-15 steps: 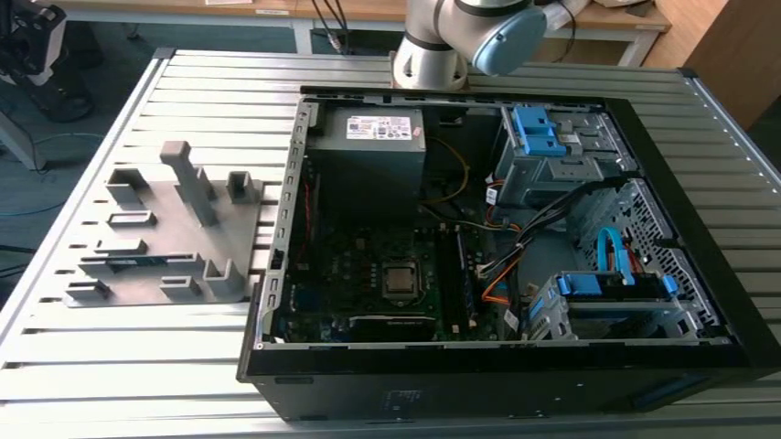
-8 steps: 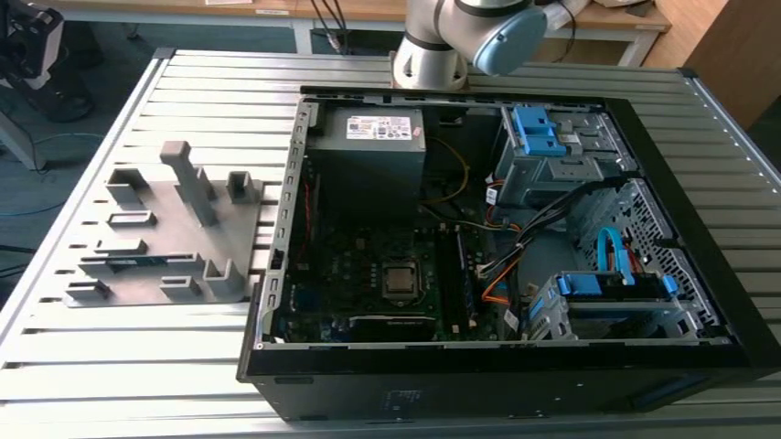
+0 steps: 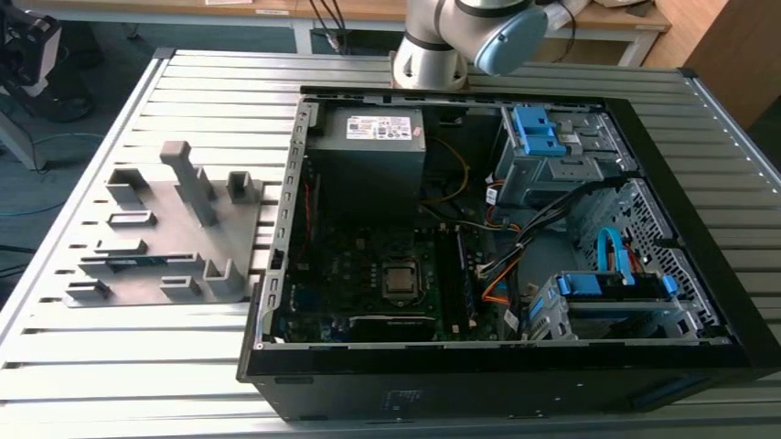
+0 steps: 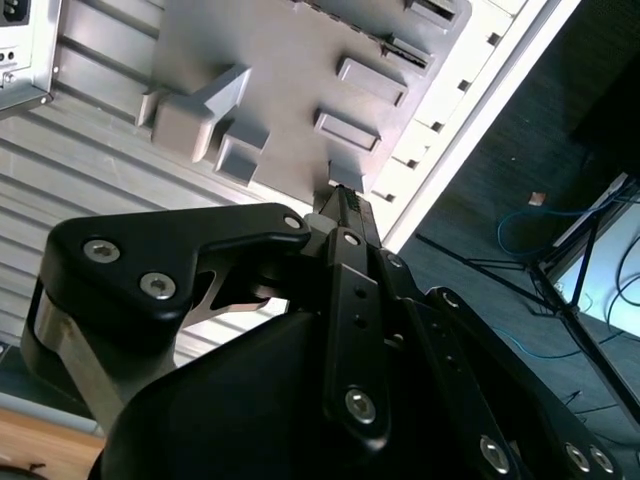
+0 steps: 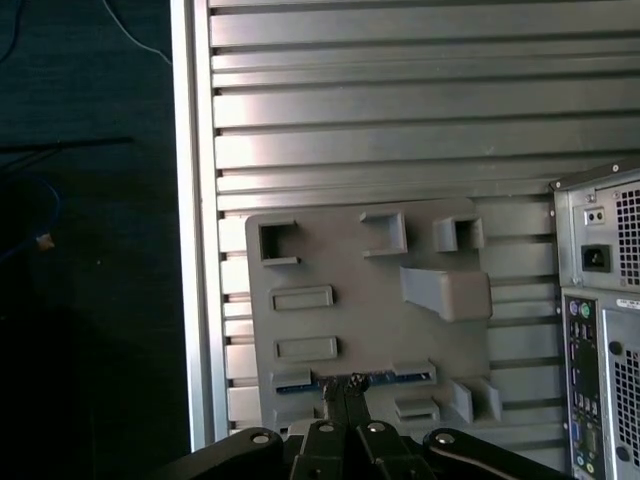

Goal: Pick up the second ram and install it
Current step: 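Reach for the second ram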

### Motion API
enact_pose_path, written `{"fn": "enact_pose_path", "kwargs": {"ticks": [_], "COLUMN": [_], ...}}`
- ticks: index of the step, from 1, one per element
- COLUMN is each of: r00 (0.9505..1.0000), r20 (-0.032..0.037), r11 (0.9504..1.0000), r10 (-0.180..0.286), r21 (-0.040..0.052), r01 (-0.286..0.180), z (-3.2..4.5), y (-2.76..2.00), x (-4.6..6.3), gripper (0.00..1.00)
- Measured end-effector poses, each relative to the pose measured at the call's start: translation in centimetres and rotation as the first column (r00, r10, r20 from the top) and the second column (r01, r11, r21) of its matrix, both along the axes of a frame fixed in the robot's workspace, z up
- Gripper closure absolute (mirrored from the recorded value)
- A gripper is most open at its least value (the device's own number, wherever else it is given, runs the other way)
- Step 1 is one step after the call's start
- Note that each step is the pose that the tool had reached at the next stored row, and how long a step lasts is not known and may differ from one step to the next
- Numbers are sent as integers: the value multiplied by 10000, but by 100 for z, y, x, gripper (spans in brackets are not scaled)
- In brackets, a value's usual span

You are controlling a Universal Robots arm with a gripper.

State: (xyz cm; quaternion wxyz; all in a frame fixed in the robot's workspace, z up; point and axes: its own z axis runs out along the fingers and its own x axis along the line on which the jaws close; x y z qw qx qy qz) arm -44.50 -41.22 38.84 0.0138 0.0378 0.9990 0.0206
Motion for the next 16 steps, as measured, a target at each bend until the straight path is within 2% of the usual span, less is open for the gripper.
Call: {"fn": "enact_pose_path", "kwargs": {"ticks": [16], "r00": [10000], "r20": [0], "r11": [10000], "r10": [1], "r21": [-2], "r01": [-1], "z": [-68], "y": [-93], "x": [0], "gripper": [90]}}
